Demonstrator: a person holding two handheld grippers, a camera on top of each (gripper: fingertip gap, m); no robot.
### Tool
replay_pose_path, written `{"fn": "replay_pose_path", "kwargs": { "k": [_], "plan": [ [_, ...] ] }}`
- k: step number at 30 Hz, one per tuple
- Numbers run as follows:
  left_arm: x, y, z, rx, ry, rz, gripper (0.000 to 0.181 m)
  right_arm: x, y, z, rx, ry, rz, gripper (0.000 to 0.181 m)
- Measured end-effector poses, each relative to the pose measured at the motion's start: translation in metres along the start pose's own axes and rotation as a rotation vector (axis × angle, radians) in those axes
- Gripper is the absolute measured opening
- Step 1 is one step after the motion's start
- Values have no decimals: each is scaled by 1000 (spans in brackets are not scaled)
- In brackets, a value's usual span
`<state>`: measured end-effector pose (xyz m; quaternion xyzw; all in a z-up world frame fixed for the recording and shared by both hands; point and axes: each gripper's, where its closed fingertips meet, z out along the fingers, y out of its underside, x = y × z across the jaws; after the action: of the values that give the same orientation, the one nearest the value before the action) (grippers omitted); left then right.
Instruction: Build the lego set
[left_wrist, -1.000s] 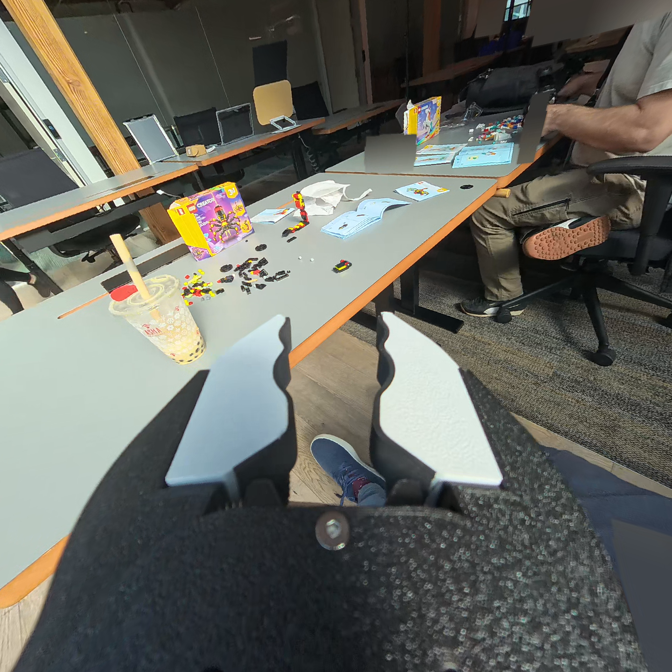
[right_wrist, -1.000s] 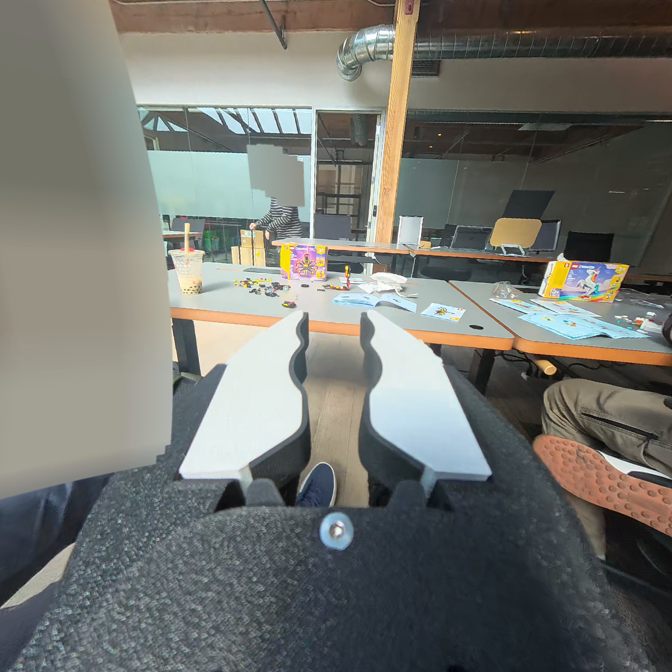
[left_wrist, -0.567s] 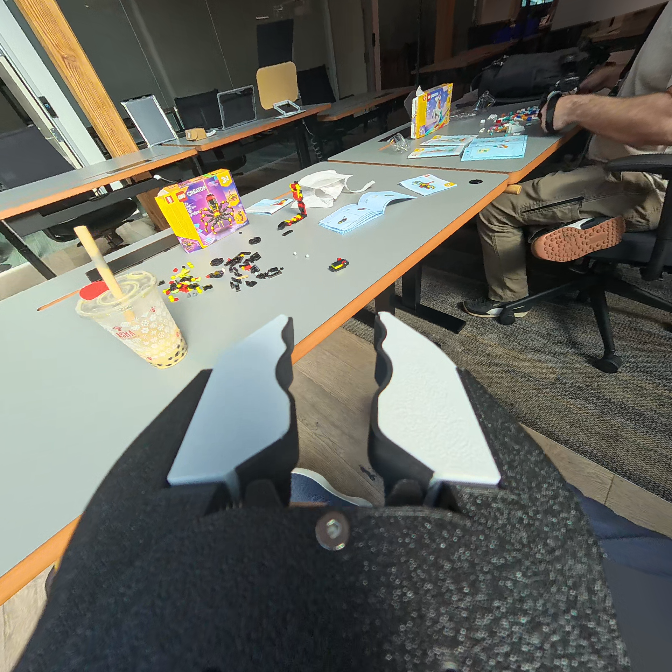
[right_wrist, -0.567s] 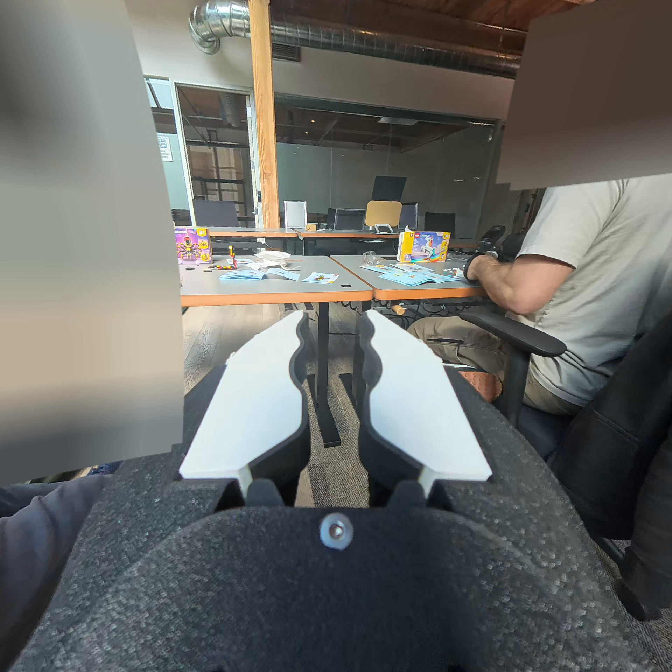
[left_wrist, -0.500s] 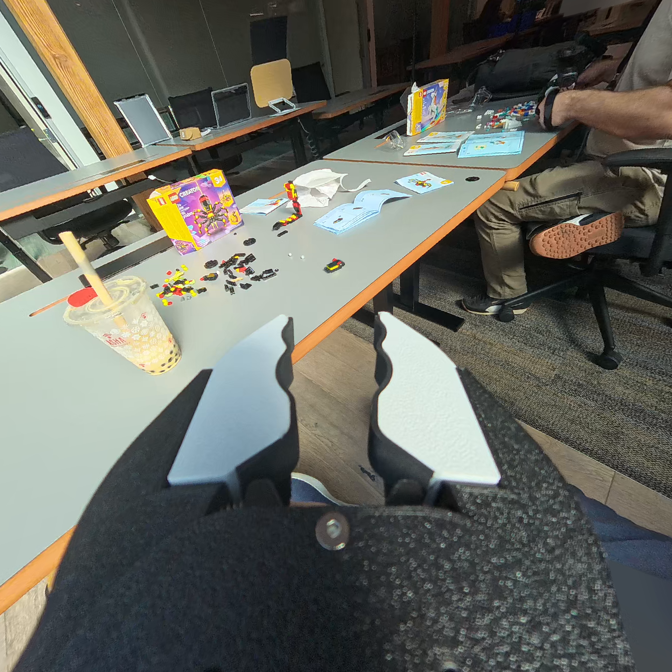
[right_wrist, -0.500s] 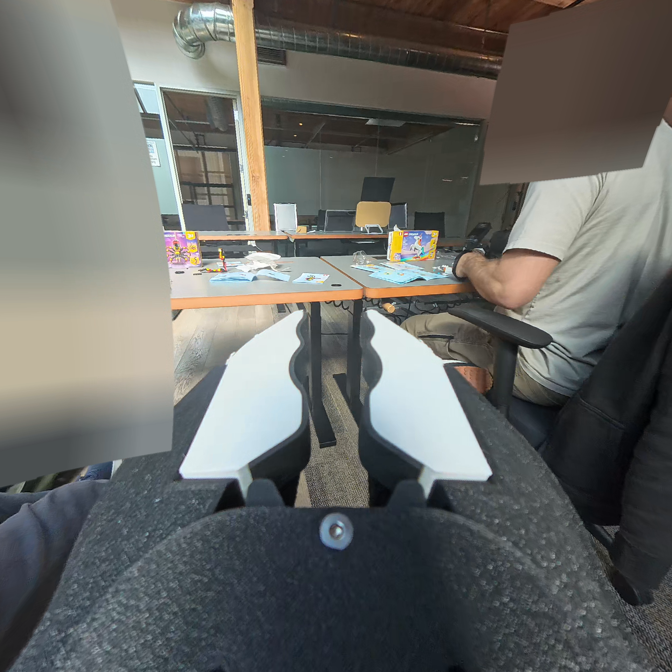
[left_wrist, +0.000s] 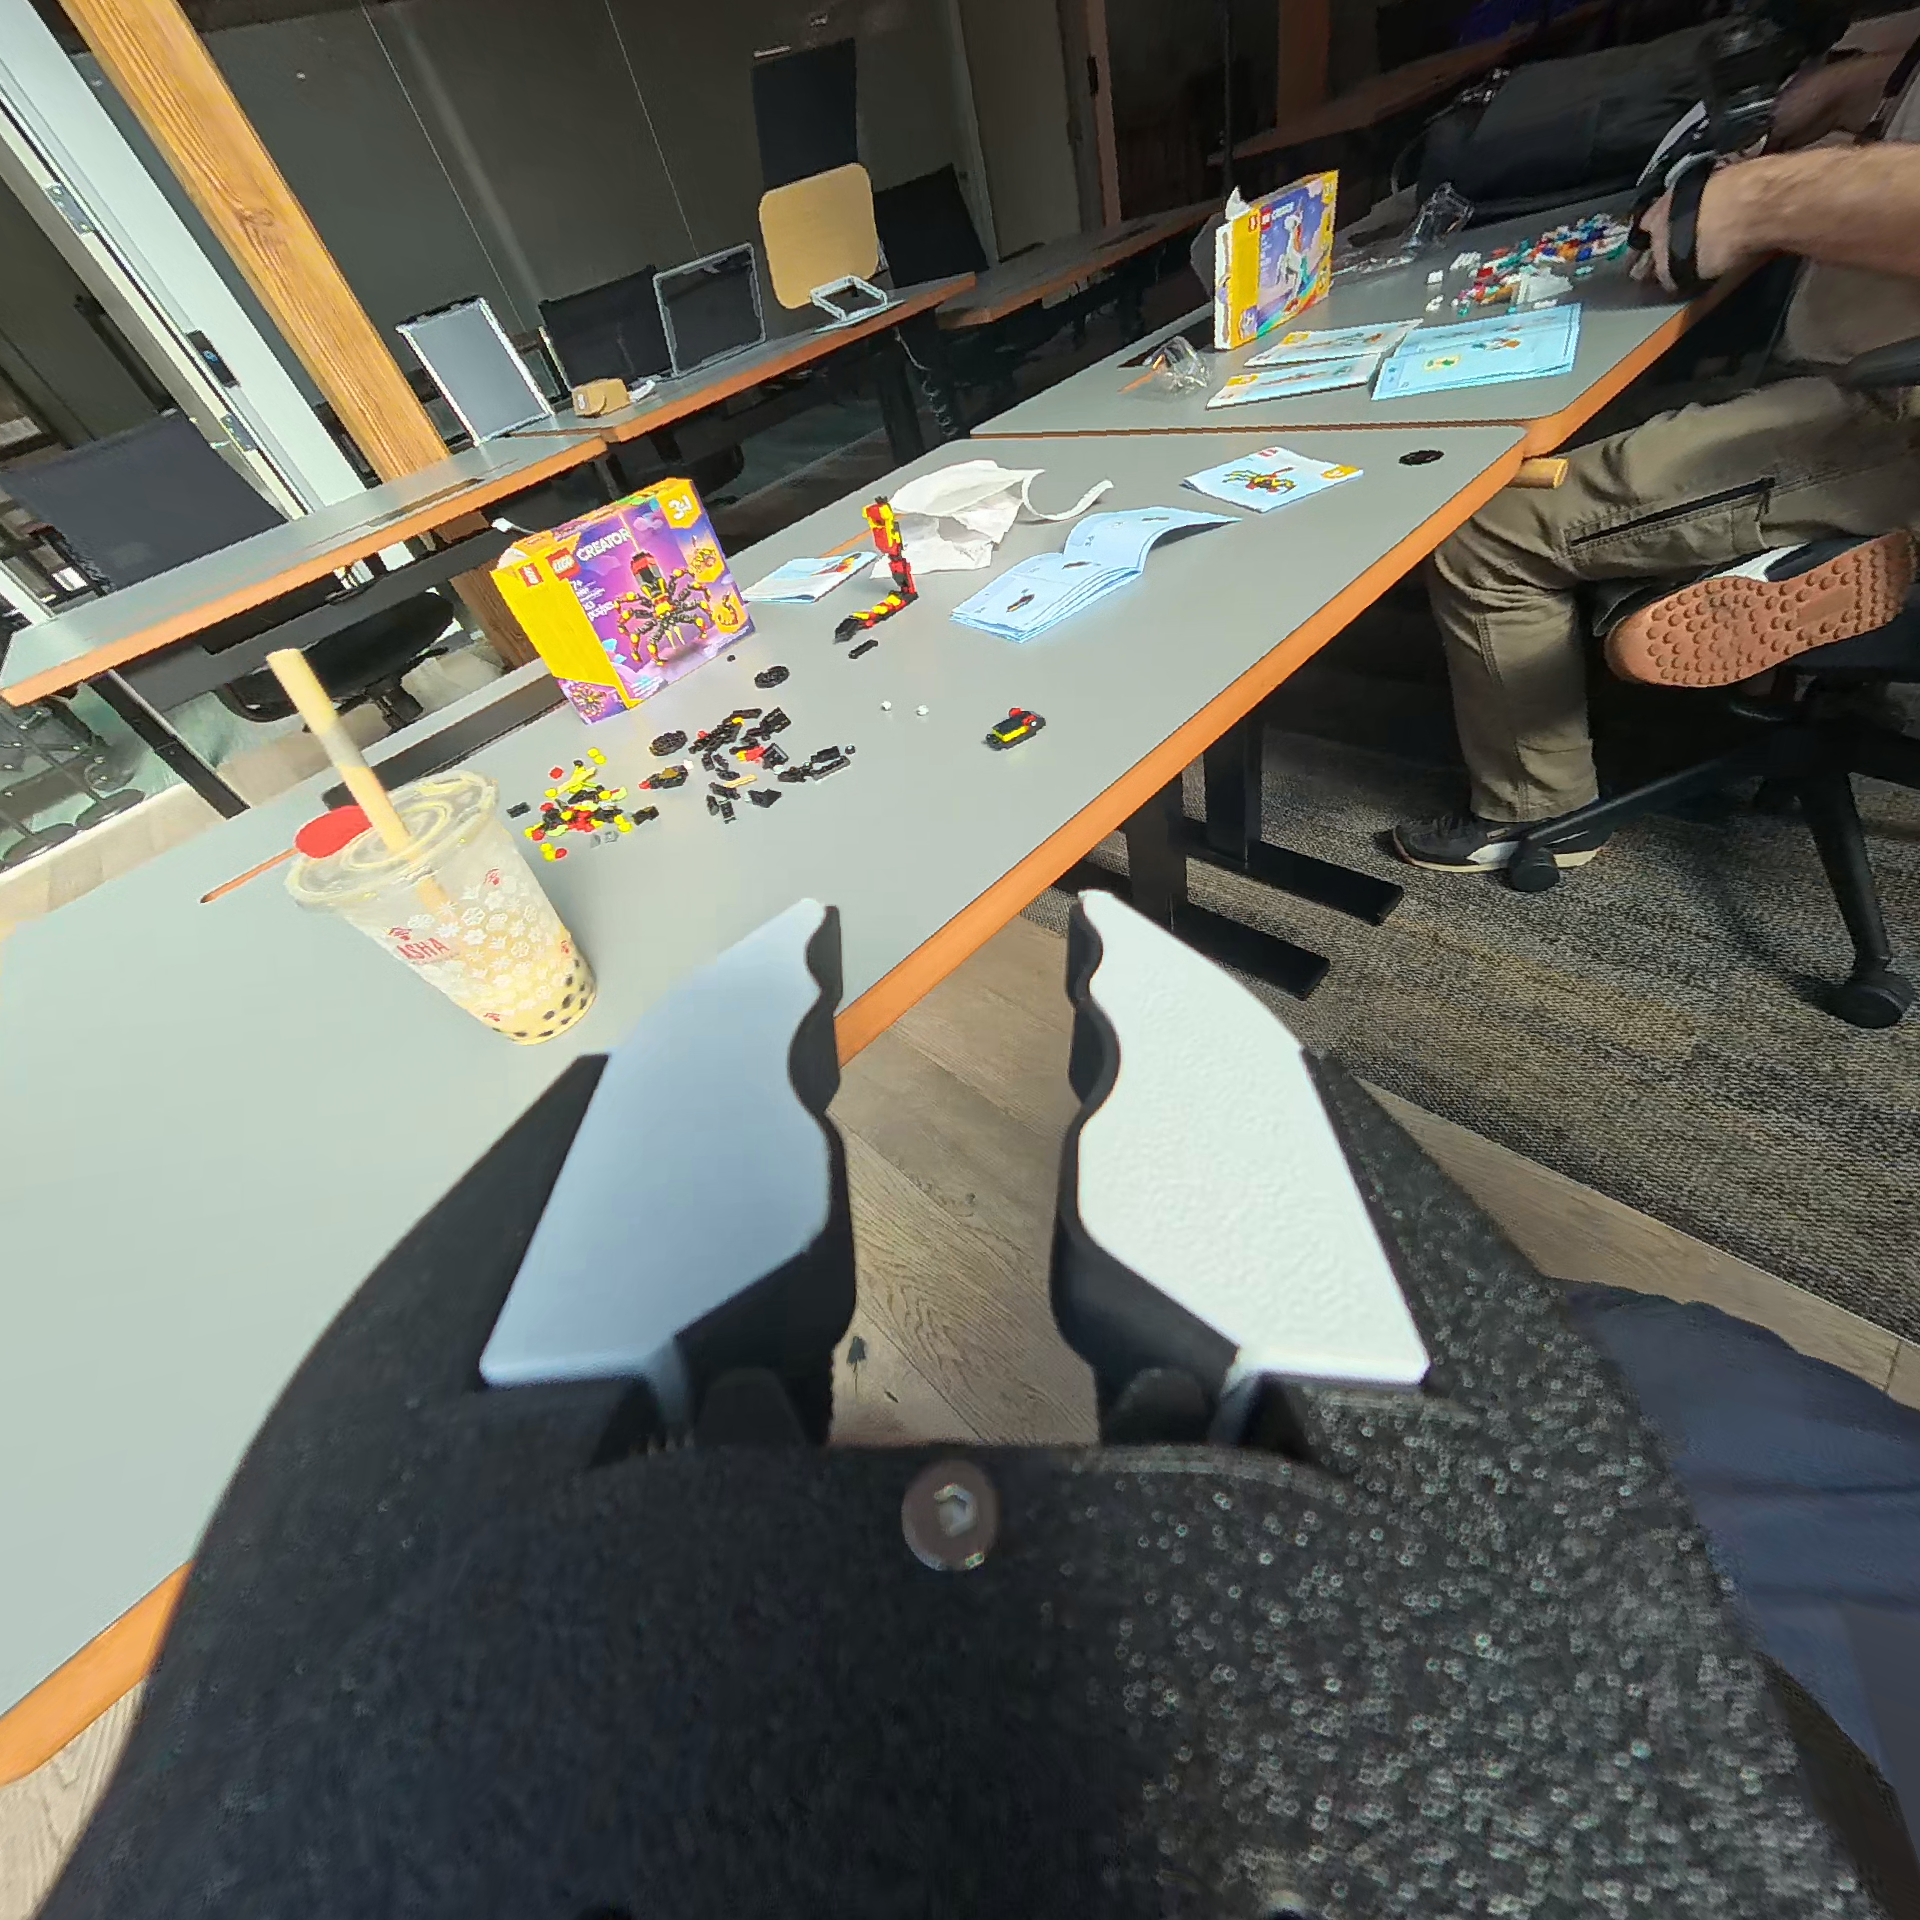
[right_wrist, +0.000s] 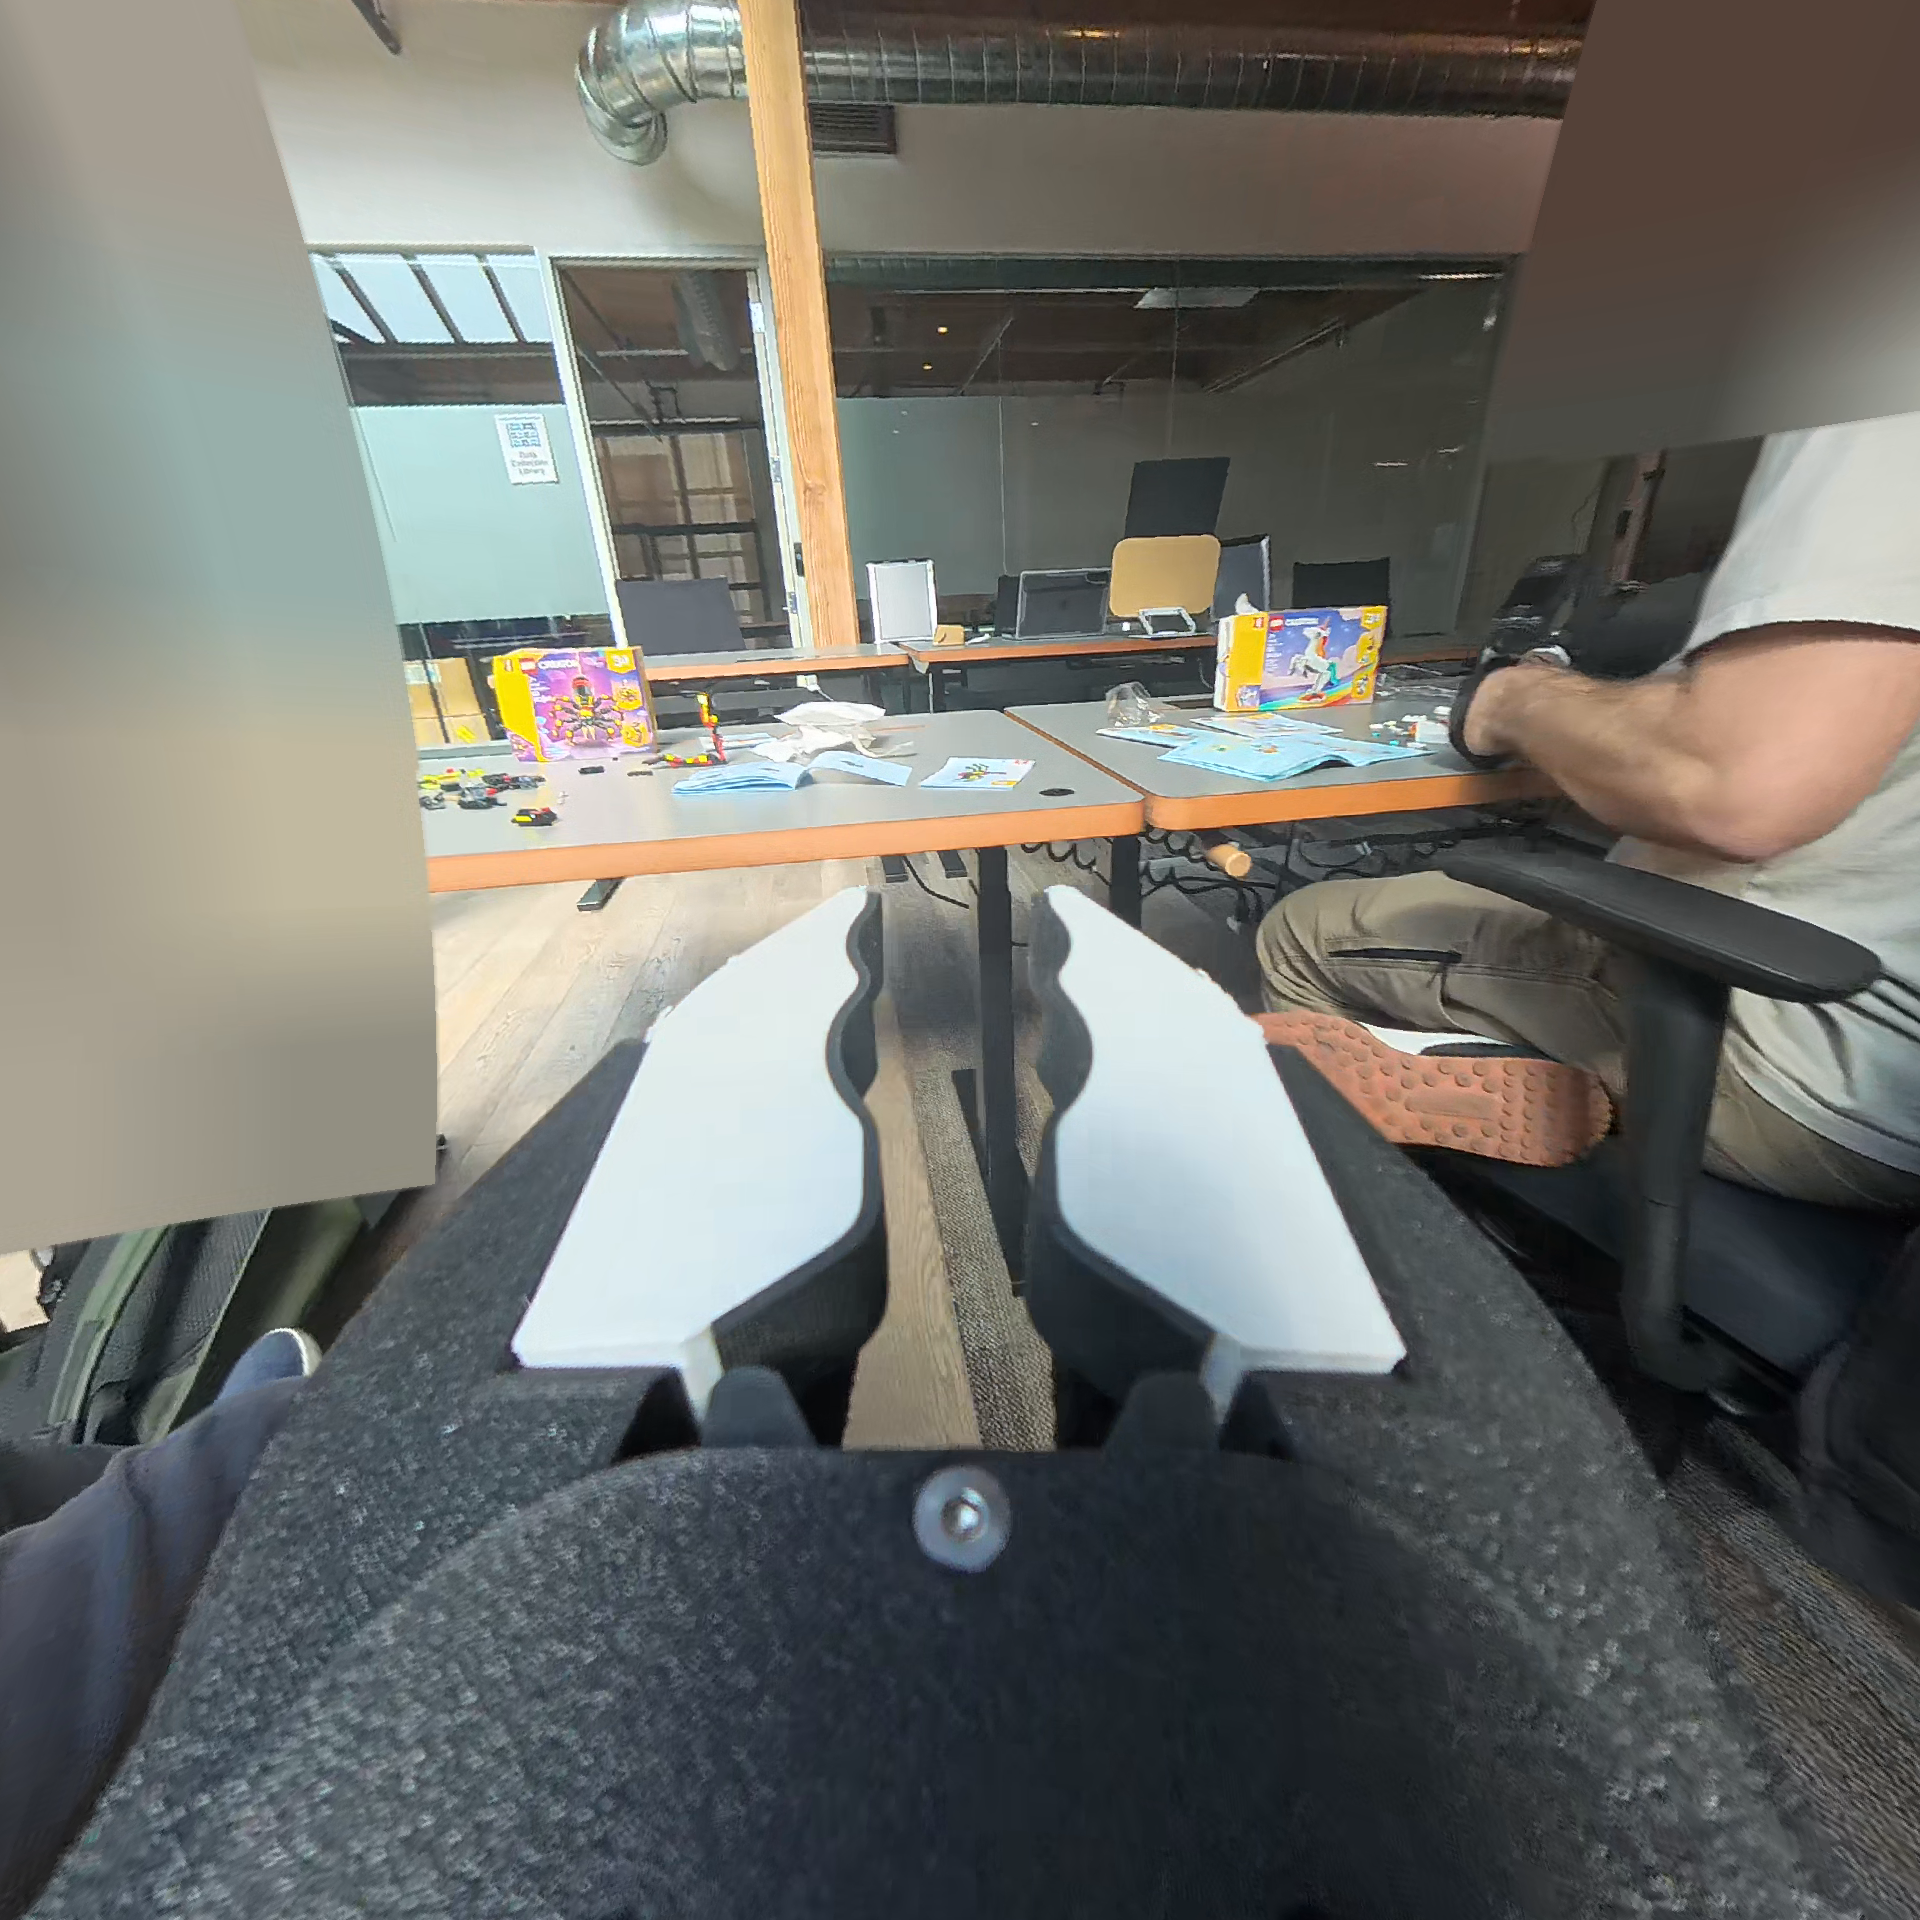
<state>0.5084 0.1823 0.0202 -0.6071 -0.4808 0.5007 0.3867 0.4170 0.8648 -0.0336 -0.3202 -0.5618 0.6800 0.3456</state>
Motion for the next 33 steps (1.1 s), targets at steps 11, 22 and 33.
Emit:
{"fn": "replay_pose_path", "kwargs": {
  "k": [11,22,33],
  "plan": [
    [-93,-7,-121,99,-179,25,41,-168,-40,195,68,-418,-78,27],
    [-147,14,-166,122,-190,-76,41,-287,-75,308,93,-586,-144,27],
    [-140,27,-80,252,-57,-155,40,-365,-30,349,34,-723,-49,23]
  ]
}}
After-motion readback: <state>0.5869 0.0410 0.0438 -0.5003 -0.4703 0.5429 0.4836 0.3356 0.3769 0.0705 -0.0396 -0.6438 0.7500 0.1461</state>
